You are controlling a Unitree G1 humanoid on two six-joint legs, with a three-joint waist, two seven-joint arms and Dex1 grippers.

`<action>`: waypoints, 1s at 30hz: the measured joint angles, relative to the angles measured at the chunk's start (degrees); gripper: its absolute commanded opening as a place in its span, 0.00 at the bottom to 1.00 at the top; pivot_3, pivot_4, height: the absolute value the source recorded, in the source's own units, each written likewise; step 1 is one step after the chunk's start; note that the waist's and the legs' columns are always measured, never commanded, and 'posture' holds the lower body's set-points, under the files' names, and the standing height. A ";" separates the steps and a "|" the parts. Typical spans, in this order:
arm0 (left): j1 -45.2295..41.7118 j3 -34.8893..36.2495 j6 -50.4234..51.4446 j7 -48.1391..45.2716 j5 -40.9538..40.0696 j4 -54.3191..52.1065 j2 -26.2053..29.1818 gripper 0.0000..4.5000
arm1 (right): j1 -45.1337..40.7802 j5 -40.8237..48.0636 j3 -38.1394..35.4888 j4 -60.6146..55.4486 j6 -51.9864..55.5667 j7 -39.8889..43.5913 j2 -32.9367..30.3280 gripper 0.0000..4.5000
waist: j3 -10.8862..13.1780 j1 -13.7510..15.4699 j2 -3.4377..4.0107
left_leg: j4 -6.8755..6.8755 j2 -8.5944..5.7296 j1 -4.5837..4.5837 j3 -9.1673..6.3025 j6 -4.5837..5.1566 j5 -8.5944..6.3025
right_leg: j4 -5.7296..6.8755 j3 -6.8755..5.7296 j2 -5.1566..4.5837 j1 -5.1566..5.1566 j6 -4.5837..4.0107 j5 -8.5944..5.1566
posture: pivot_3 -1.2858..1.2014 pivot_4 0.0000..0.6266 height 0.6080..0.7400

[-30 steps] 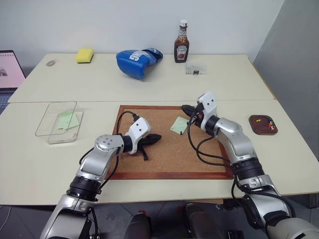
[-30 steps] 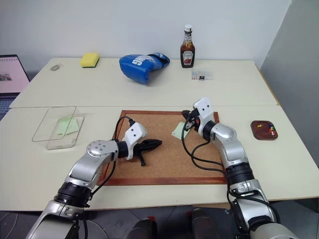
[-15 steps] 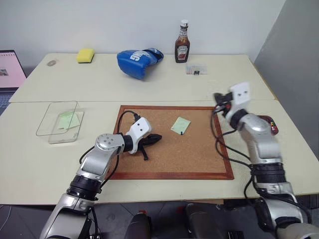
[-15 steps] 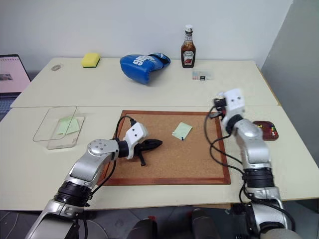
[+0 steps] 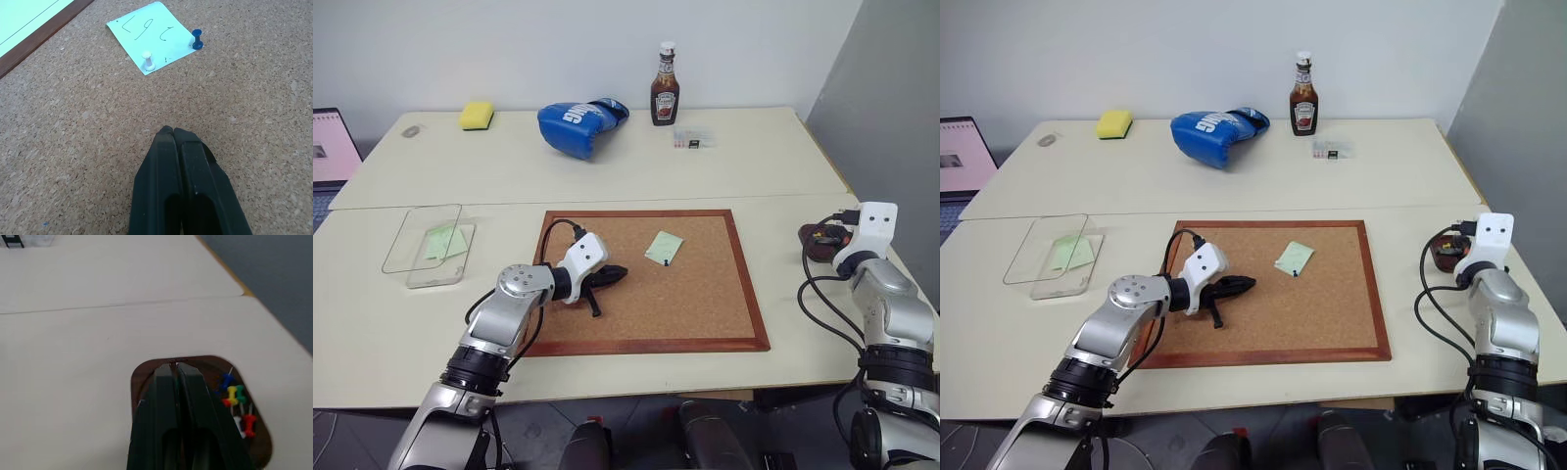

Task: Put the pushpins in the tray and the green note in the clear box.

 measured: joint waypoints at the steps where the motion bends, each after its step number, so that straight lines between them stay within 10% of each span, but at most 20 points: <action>1: 0.01 0.03 0.03 -0.21 0.00 -0.09 0.04 0.00 | 0.00 0.33 -0.04 0.70 0.18 -0.02 0.04 0.02 | 0.00 0.00 0.00 | -0.01 0.00 -0.01 0.00 0.00 0.00 | -0.01 0.00 0.00 0.00 0.00 0.00 | 0.52 0.24 1.00; 6: 0.14 0.16 0.24 -0.42 -0.01 -0.33 0.09 0.00 | -0.01 1.24 -0.04 3.12 0.22 -0.38 0.07 0.02 | 0.00 0.00 0.01 | -0.02 0.00 -0.02 0.00 0.00 -0.01 | -0.04 -0.01 0.00 0.00 0.00 0.00 | 0.52 0.24 1.00; 21: 0.21 0.28 0.67 -0.37 -0.03 -0.44 0.03 0.00 | -0.14 -0.14 1.26 3.01 -5.30 -0.45 -1.36 0.69 | -0.01 -0.02 0.02 | -0.01 0.00 0.00 0.00 0.00 0.00 | -0.02 0.00 0.00 0.00 0.00 0.00 | 0.52 0.24 1.00; 30: 0.11 0.28 0.69 -0.51 -0.04 -0.26 -0.02 0.00 | -0.35 2.03 7.31 -6.71 -9.32 9.17 -2.27 0.69 | -0.02 -0.04 0.03 | -0.01 0.01 0.01 -0.03 0.01 0.00 | -0.01 -0.02 0.01 0.00 0.00 0.00 | 0.52 0.24 1.00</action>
